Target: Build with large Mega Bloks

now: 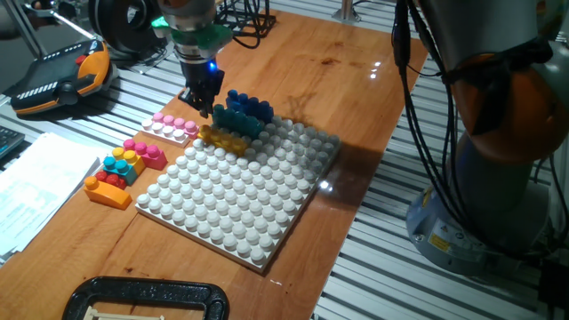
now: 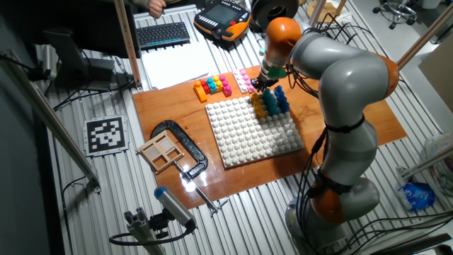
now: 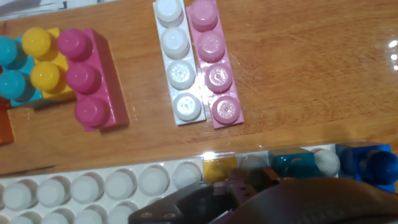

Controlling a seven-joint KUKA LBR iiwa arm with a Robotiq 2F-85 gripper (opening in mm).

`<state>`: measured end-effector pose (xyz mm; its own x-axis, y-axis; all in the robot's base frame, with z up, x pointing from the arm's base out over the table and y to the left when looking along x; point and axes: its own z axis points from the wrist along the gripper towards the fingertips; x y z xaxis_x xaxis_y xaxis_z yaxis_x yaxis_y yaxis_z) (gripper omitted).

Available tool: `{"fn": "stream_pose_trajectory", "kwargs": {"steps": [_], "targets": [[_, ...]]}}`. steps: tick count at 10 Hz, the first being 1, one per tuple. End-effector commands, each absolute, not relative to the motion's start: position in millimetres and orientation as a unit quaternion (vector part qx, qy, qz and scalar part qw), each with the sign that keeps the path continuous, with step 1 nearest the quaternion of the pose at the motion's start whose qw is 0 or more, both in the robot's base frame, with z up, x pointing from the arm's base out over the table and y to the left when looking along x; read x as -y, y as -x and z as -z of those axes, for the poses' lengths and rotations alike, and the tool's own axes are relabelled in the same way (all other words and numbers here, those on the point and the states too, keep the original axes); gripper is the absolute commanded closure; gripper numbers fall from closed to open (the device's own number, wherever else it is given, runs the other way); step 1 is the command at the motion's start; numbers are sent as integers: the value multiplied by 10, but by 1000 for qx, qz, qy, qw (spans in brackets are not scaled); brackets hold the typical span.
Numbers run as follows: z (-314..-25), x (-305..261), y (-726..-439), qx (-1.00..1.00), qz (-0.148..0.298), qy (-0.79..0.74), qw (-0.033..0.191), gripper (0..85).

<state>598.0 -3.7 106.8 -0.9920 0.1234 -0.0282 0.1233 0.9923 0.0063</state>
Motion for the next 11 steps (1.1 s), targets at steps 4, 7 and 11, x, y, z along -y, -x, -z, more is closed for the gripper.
{"fn": "stream_pose_trajectory", "kwargs": {"steps": [4, 7, 11], "targets": [[-1062, 35, -6009, -997, -3, -66, 25, 510], [-1014, 77, -6386, -997, -10, -64, 29, 510], [-1025, 294, -6917, -998, 1, -46, 35, 510]]}}
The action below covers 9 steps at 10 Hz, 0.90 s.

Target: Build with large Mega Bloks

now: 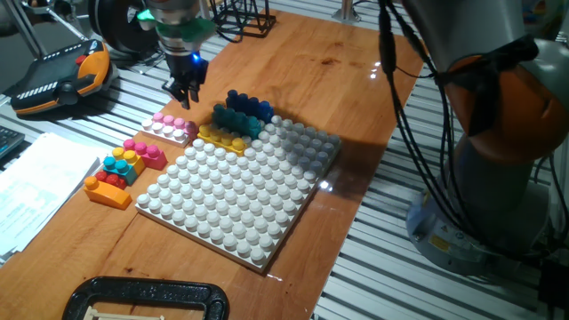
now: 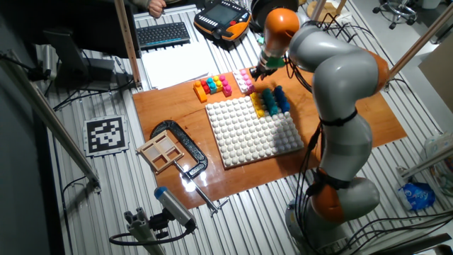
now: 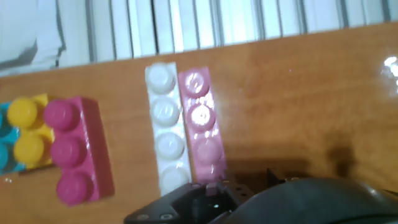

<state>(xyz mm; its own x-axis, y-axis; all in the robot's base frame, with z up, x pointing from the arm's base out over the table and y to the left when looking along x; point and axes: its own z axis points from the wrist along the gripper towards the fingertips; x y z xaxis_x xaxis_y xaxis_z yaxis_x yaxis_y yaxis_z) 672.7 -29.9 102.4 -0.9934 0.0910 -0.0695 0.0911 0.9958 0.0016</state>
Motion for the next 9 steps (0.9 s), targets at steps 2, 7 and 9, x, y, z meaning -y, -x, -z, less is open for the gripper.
{"fn": "stream_pose_trajectory", "kwargs": {"steps": [2, 7, 9], "targets": [[-1007, 394, -7076, -999, 7, -36, 40, 510], [-1007, 394, -7076, -998, -9, -60, 34, 510], [-1007, 394, -7076, -997, 1, -62, 36, 510]]}}
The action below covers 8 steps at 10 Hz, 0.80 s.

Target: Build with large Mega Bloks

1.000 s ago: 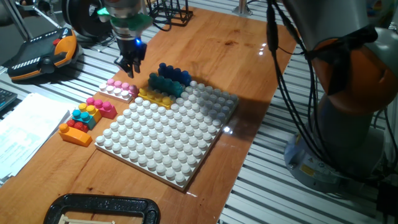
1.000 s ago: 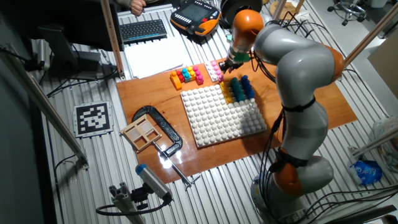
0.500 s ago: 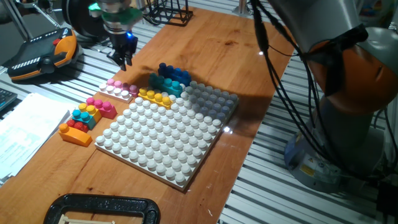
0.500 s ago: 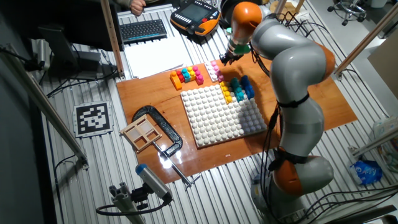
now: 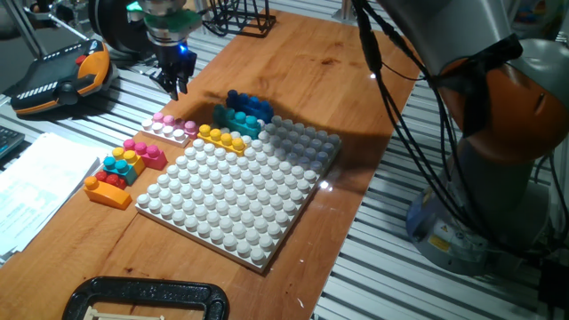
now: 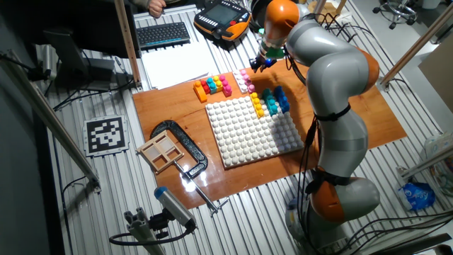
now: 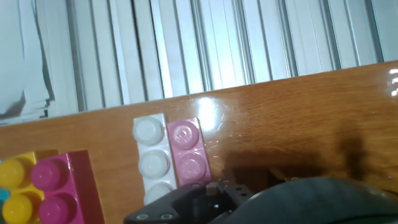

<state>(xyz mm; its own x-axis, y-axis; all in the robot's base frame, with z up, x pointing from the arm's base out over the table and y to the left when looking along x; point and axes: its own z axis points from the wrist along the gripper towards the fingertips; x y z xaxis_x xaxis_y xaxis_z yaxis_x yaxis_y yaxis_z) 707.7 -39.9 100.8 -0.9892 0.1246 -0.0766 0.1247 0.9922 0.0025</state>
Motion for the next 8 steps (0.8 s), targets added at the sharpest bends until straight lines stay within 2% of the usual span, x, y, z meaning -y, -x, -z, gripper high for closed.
{"fn": "stream_pose_trajectory", "kwargs": {"steps": [1, 5, 8], "targets": [[-1007, 394, -7076, -997, -2, -58, 46, 510], [-1007, 394, -7076, -1000, 10, 2, 28, 510], [-1003, 365, -7080, -1000, 3, -18, 20, 510]]}}
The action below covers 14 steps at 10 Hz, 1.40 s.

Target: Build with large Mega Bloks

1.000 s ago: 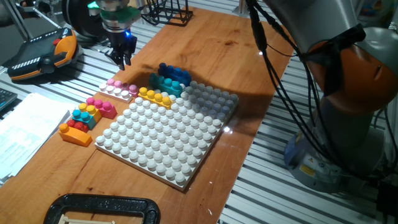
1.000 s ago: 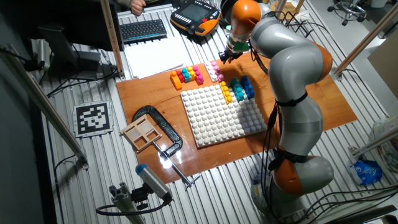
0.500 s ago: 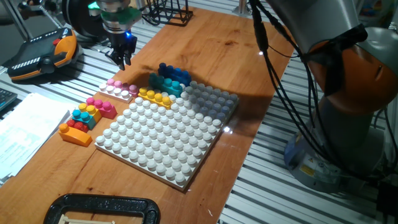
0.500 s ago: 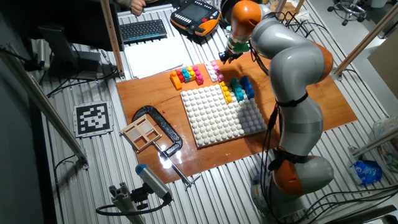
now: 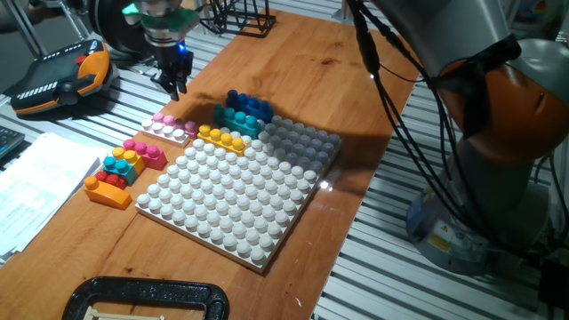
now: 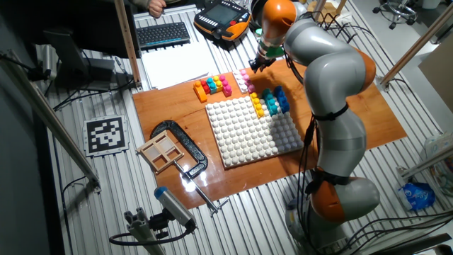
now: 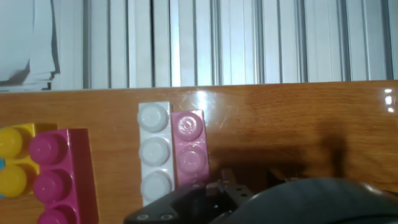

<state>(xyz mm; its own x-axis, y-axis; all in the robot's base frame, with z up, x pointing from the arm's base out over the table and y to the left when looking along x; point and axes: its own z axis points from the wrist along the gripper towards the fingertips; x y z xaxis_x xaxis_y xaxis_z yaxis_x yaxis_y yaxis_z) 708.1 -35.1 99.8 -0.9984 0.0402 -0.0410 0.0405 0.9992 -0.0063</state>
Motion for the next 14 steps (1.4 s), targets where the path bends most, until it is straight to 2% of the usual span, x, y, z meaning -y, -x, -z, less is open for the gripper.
{"fn": "stream_pose_trajectory", "kwargs": {"steps": [1, 3, 8, 13, 14], "targets": [[-982, 297, -7092, -999, 4, -25, 23, 510], [-950, 189, -7132, -999, 3, -34, 23, 510], [-684, 5, -7064, -998, -6, -45, 39, 510], [-592, -54, -7070, -998, -13, -45, 43, 510], [-589, -70, -7076, -998, -9, -41, 44, 340]]}}
